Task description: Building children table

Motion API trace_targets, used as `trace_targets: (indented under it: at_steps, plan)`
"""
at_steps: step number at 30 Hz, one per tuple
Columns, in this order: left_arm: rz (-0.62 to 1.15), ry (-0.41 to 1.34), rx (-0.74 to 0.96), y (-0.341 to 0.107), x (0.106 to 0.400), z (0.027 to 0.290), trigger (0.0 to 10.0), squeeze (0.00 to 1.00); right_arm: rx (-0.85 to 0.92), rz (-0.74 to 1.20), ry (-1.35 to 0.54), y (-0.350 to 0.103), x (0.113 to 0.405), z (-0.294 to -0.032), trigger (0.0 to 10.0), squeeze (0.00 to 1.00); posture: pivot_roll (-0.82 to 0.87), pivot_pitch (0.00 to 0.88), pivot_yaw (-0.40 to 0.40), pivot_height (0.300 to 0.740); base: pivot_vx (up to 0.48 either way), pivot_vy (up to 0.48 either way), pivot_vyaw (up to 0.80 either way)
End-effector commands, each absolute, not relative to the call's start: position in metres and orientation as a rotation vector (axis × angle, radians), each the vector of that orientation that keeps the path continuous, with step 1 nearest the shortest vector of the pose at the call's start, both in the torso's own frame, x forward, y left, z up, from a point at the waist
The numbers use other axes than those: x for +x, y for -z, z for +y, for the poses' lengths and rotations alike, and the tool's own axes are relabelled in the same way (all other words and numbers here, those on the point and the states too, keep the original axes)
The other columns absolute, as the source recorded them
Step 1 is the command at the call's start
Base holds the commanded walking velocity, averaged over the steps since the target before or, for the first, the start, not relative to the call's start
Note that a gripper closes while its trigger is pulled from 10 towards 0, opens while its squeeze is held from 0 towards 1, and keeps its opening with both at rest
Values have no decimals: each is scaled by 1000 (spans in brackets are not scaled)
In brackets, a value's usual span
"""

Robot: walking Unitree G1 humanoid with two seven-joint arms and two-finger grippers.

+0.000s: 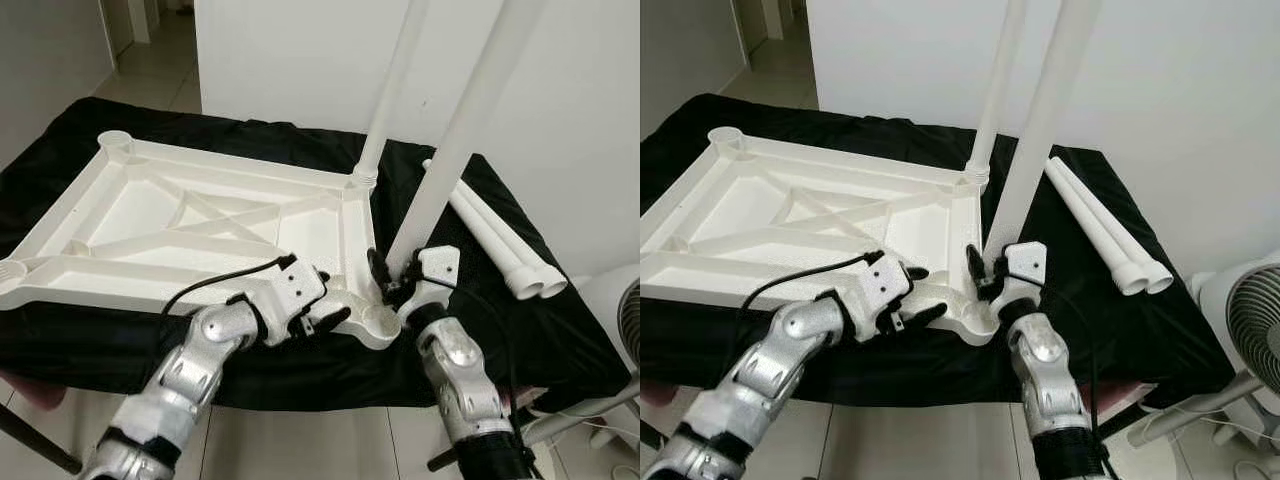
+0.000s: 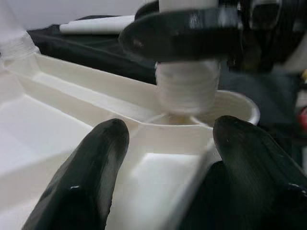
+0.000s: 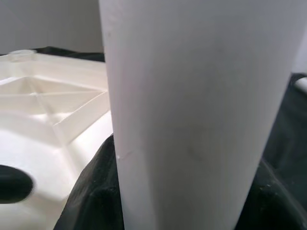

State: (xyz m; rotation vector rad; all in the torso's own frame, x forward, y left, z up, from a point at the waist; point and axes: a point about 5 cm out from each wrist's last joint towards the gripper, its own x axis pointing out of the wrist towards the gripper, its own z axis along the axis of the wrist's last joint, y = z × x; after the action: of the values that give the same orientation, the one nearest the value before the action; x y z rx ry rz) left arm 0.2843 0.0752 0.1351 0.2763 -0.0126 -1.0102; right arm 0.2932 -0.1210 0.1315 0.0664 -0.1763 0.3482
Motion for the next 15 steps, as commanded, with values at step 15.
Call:
trace_targets:
  at_steps: [15]
  plan:
    - [11, 1046, 168, -135, 259, 77, 10000, 0, 123, -185, -387, -123, 280, -128, 10000, 0, 116, 40, -169, 740, 0, 0, 0]
